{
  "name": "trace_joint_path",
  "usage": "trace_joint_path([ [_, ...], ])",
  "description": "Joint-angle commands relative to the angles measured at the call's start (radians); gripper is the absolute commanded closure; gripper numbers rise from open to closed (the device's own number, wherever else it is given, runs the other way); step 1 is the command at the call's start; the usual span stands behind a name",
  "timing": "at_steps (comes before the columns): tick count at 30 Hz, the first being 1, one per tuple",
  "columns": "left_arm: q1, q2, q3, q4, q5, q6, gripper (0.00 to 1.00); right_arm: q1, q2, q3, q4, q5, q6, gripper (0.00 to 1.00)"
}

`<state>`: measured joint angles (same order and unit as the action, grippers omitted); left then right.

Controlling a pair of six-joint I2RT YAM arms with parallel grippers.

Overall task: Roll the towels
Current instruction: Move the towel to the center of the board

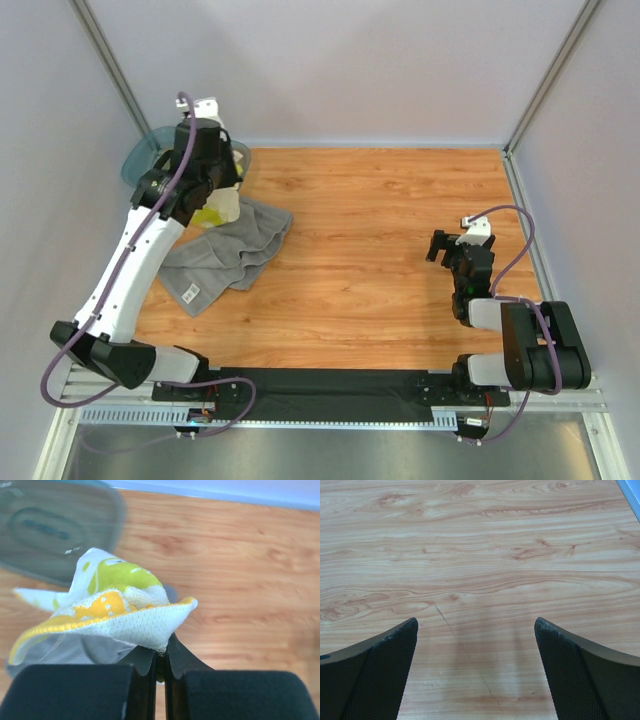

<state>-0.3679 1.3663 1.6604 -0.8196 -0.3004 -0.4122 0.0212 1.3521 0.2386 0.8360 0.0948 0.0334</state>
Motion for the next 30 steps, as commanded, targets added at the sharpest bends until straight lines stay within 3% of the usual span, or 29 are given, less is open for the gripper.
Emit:
trace_joint_path([
  [1,-0.147,0.08,0.059,-0.021,0.099,0.059,1.0,0.002,-0.01,0.008,0.075,0.002,-0.006,0.0],
  [7,-0.423,0.302,0.168,0.022,0.038,0.029,1.0,0.002,-0.008,0.007,0.074,0.002,-0.004,0.0],
  [8,-0.448,0.335,0.188,0.023,0.046,0.021,0.93,0.002,-0.008,0.008,0.074,0.003,-0.004,0.0],
  [10,-0.496,0.431,0.245,0.025,0.092,0.016,0.59,0.0,-0.01,0.01,0.074,0.003,-0.004,0.0],
  [11,-0.503,0.459,0.262,0.02,0.099,0.013,0.34,0.002,-0.01,0.01,0.075,0.002,-0.004,0.0],
  [12,-0.511,0.483,0.28,0.013,0.101,0.015,0.16,0.0,-0.01,0.008,0.074,0.003,-0.004,0.0],
  [14,-0.511,0.516,0.273,-0.009,0.045,0.012,0.01,0.002,-0.01,0.008,0.075,0.003,-0.004,0.0],
  [17,-0.497,0.479,0.196,-0.007,-0.049,0.009,0.0,0.0,-0.008,0.01,0.074,0.003,-0.006,0.0],
  [25,-0.241,0.17,-0.252,0.111,-0.01,-0.085,0.0,0.002,-0.008,0.008,0.075,0.005,-0.004,0.0],
  [30,-0.093,0.099,-0.489,0.181,0.053,-0.157,0.02,0.002,-0.008,0.008,0.074,0.003,-0.004,0.0],
])
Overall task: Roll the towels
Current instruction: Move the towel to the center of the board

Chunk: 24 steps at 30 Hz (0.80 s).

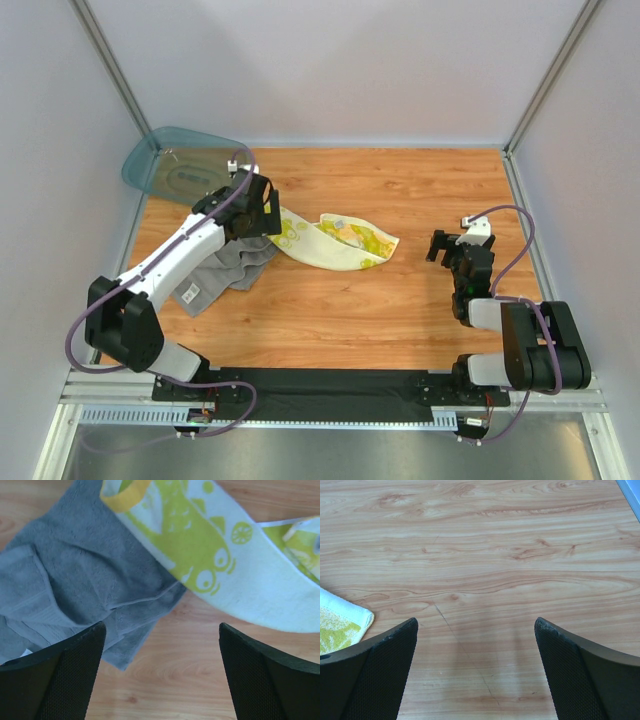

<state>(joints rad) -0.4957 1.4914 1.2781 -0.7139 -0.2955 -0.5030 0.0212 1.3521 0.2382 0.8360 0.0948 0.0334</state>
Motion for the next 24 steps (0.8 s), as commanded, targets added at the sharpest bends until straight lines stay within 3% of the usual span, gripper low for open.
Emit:
trace_joint_path([
  [1,0.051,-0.026,-0.132,0.123,0.094,-0.08,0.02,0.0,-0.008,0.01,0.075,0.003,-0.003,0.0],
  [4,0.1,0.021,-0.198,0.186,0.16,-0.104,0.03,0.0,-0.008,0.009,0.075,0.003,-0.004,0.0],
  [13,0.235,0.145,-0.269,0.194,0.135,-0.177,0.05,0.0,-0.01,0.01,0.075,0.003,-0.004,0.0],
  [17,0.342,0.136,-0.33,0.205,0.15,-0.184,0.15,0.0,-0.01,0.009,0.075,0.003,-0.004,0.0],
  [21,0.559,0.054,-0.465,0.293,0.245,-0.177,0.32,0.0,-0.01,0.009,0.074,0.003,-0.006,0.0],
  [24,0.695,-0.023,-0.543,0.323,0.274,-0.17,0.37,0.0,-0.01,0.009,0.075,0.003,-0.006,0.0],
])
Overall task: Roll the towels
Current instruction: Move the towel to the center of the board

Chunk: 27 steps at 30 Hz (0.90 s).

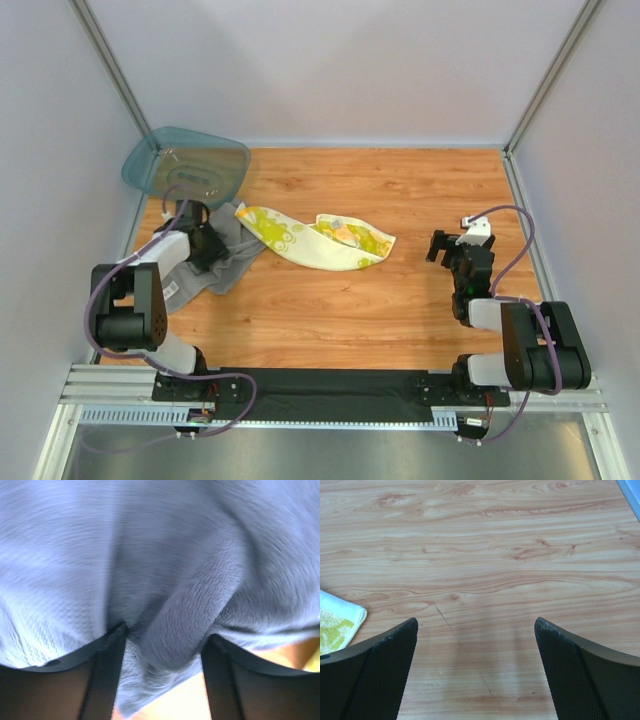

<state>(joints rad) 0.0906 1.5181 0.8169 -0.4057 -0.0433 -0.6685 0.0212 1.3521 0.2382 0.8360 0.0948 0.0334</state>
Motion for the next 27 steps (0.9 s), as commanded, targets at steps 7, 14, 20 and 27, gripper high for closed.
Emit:
trace_joint_path([
  [7,0.178,-0.363,-0.124,-0.062,-0.053,-0.043,0.4,0.0,-0.008,0.01,0.075,0.003,-0.006,0.0],
  [14,0.161,-0.676,0.014,-0.229,-0.015,0.018,0.17,0.0,-0.008,0.01,0.072,0.003,-0.004,0.0],
  [20,-0.029,-0.667,0.195,-0.318,0.041,0.159,0.01,0.002,-0.01,0.01,0.075,0.002,-0.004,0.0],
  [27,-0.204,-0.536,0.289,-0.344,0.123,0.384,0.01,0.0,-0.01,0.01,0.075,0.002,-0.004,0.0],
])
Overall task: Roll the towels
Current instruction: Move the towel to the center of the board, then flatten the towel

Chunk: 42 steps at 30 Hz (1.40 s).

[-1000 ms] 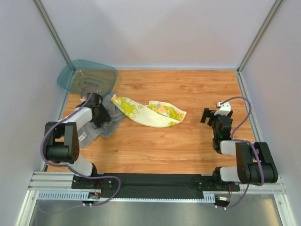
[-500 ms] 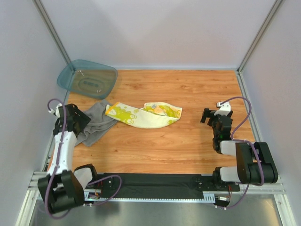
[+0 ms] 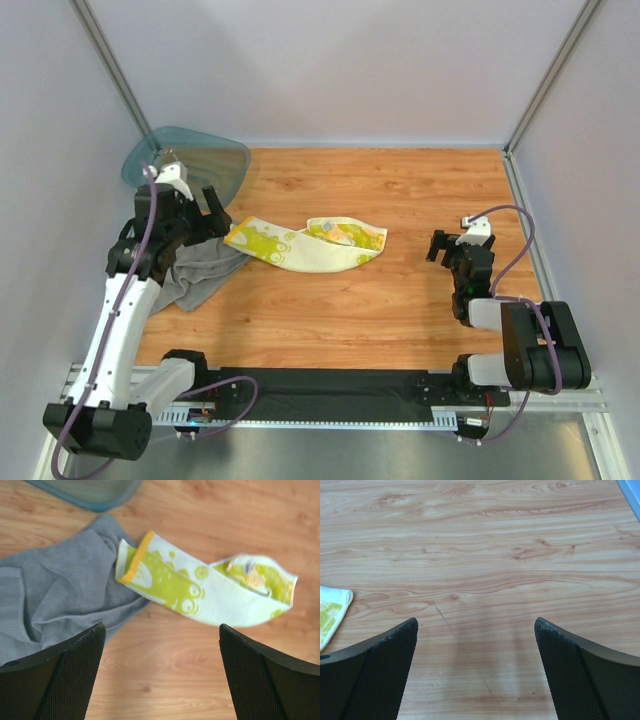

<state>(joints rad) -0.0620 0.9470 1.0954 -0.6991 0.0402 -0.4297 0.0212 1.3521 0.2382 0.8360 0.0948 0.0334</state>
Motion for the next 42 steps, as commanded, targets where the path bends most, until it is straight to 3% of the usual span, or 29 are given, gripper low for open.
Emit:
trace_joint_path([
  [1,-0.062,0.048,0.005,-0.037,0.043,0.164,0.01,0.002,-0.01,0.01,0.074,0.003,-0.006,0.0],
  [6,-0.105,0.102,-0.02,0.008,0.109,0.161,0.01,0.002,-0.01,0.01,0.075,0.003,-0.006,0.0],
  [10,-0.105,0.241,0.035,-0.082,0.066,0.169,0.02,0.0,-0.01,0.01,0.074,0.002,-0.004,0.0],
  [14,-0.107,0.289,0.02,-0.091,0.051,0.177,0.09,0.002,-0.007,0.01,0.074,0.003,-0.004,0.0],
  [20,-0.107,0.299,0.0,-0.085,0.032,0.171,0.11,0.0,-0.01,0.01,0.074,0.002,-0.004,0.0],
  [25,-0.107,0.416,0.092,-0.137,-0.025,0.155,0.11,0.005,-0.03,0.016,0.08,0.028,0.0,0.0],
  [26,-0.11,0.441,0.116,-0.148,-0.031,0.152,0.11,0.017,-0.068,0.036,0.031,0.054,-0.006,0.0],
  [27,-0.11,0.497,0.171,-0.167,-0.036,0.154,0.11,0.028,-0.117,0.065,-0.167,0.075,0.003,0.0],
  [30,-0.111,0.626,0.288,-0.217,-0.039,0.16,0.15,0.039,-0.292,0.2,-0.482,0.125,0.088,0.0],
  [33,-0.111,0.751,0.372,-0.247,-0.069,0.152,0.21,0.04,-0.451,0.272,-0.666,0.066,0.187,0.0],
  [37,-0.11,0.846,0.419,-0.263,-0.075,0.147,0.27,0.037,-0.58,0.316,-0.883,-0.003,0.466,0.0],
  [40,-0.11,0.863,0.419,-0.254,-0.092,0.137,0.27,0.037,-0.568,0.329,-0.934,-0.209,0.487,0.0],
  [42,-0.11,0.875,0.419,-0.247,-0.103,0.135,0.27,0.037,-0.551,0.342,-0.965,-0.246,0.491,0.0],
])
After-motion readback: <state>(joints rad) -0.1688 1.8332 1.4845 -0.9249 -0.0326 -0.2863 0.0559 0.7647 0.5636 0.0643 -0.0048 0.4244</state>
